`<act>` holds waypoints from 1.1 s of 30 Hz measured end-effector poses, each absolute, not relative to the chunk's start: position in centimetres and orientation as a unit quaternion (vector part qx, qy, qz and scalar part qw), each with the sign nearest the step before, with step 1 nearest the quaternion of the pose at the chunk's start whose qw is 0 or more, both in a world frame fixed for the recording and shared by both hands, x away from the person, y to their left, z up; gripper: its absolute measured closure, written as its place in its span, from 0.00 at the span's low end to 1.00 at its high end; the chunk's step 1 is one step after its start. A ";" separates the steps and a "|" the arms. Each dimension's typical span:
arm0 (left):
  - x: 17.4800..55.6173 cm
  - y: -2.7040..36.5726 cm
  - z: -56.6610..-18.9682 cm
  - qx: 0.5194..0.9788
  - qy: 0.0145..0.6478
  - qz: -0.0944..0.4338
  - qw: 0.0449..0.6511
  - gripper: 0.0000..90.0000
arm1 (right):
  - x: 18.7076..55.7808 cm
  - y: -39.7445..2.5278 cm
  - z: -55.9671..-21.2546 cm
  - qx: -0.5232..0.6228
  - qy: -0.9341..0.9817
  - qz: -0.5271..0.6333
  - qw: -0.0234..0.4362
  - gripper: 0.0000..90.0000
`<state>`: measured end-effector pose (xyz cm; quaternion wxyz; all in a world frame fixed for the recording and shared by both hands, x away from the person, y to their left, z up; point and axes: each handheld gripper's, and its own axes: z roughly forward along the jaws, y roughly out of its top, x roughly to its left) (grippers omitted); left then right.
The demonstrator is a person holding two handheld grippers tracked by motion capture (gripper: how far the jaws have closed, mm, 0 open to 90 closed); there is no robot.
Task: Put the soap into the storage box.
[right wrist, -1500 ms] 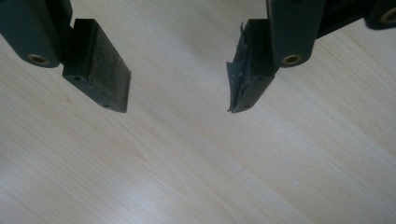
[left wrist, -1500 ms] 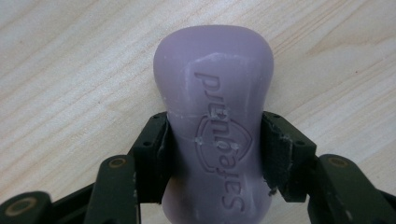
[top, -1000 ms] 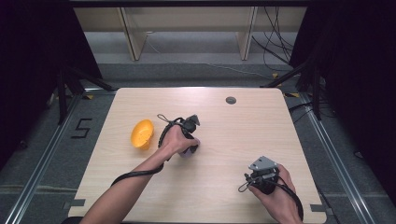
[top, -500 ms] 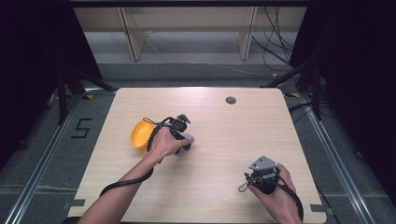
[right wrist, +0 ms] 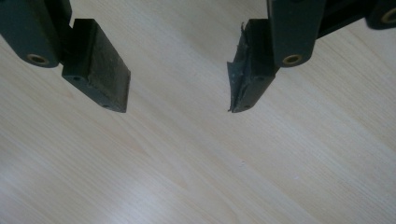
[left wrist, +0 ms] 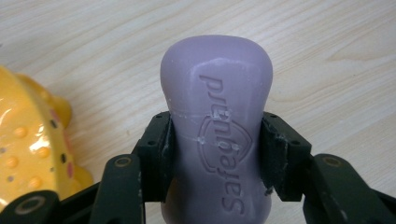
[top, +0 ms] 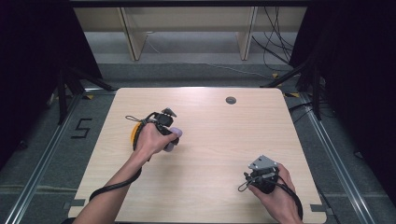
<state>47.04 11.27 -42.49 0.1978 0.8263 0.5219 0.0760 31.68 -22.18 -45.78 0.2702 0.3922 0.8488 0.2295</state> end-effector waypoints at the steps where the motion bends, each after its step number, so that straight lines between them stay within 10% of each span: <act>1: 47.0 11.5 -42.4 0.825 0.524 0.077 0.198 0.54 | 31.7 -22.2 -45.8 0.394 0.848 0.230 0.271 0.43; 33: 47.9 16.4 -40.6 0.782 0.579 0.103 0.208 0.54 | 31.9 -22.0 -45.8 0.389 0.849 0.231 0.271 0.43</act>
